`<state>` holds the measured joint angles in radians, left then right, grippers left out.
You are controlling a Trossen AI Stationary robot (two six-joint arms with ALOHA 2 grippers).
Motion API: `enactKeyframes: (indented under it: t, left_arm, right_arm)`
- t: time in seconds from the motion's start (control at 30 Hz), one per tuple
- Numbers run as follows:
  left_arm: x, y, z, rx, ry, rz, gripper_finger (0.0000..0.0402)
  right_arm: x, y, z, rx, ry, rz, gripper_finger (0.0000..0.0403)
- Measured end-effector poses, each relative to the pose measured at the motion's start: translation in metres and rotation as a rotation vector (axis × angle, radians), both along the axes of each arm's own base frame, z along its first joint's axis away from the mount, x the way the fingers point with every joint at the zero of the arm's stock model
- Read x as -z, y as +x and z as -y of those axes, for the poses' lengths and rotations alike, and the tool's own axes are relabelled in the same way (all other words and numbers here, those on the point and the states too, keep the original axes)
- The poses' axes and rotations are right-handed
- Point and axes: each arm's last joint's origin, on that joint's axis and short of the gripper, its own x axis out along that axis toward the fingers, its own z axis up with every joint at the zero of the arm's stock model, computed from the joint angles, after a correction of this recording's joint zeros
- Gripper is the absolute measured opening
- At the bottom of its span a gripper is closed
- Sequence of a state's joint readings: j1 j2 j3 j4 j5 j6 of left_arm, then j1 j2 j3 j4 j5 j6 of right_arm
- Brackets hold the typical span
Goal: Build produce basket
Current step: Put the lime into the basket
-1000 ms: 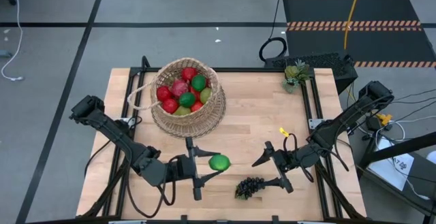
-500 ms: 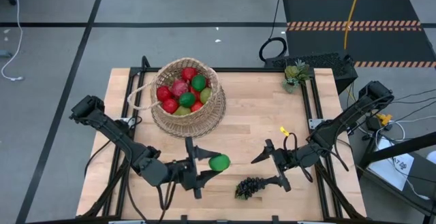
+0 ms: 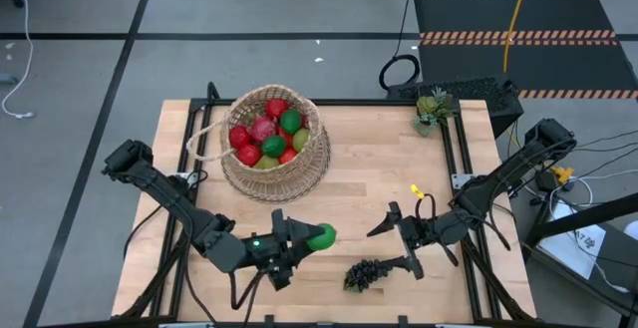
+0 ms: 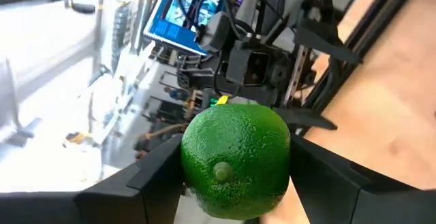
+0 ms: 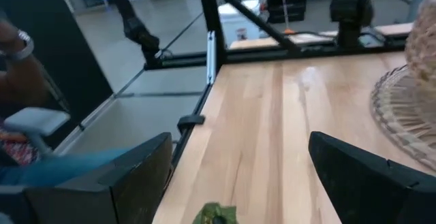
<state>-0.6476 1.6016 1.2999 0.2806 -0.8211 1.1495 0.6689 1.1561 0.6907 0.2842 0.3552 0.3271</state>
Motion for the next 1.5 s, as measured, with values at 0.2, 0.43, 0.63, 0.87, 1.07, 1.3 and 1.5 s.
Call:
enactKeyframes:
  t: [0.2,0.43,0.63,0.87,1.07,1.3,1.5]
  left_arm:
    - [0.0,0.0,0.0,0.011,0.163,-0.028,0.0244]
    - [-0.001,0.003,-0.006,-0.047,0.009,0.01,0.0244]
    - [-0.005,0.01,-0.028,-0.33,-0.223,0.113,0.0244]
    - [-0.023,0.006,-0.07,-0.694,-0.359,0.244,0.0244]
    - [-0.054,-0.02,-0.106,-0.848,-0.488,0.373,0.0244]
    - [-0.076,-0.044,-0.146,-0.919,-0.581,0.481,0.0244]
    - [-0.083,-0.056,-0.177,-0.801,-0.731,0.535,0.0244]
  right_arm:
    - [-0.007,0.001,-0.001,0.009,0.019,0.068,0.0339]
    - [-0.009,0.002,0.0,0.003,-0.011,0.103,0.0339]
    - [-0.012,0.004,0.002,0.016,-0.004,0.13,0.0339]
    - [-0.015,0.007,0.006,0.013,-0.085,0.185,0.0339]
    - [-0.018,0.011,0.011,0.031,-0.126,0.226,0.0339]
    - [-0.024,0.016,0.019,0.06,-0.189,0.292,0.0339]
    - [-0.027,0.021,0.027,0.1,-0.203,0.326,0.0339]
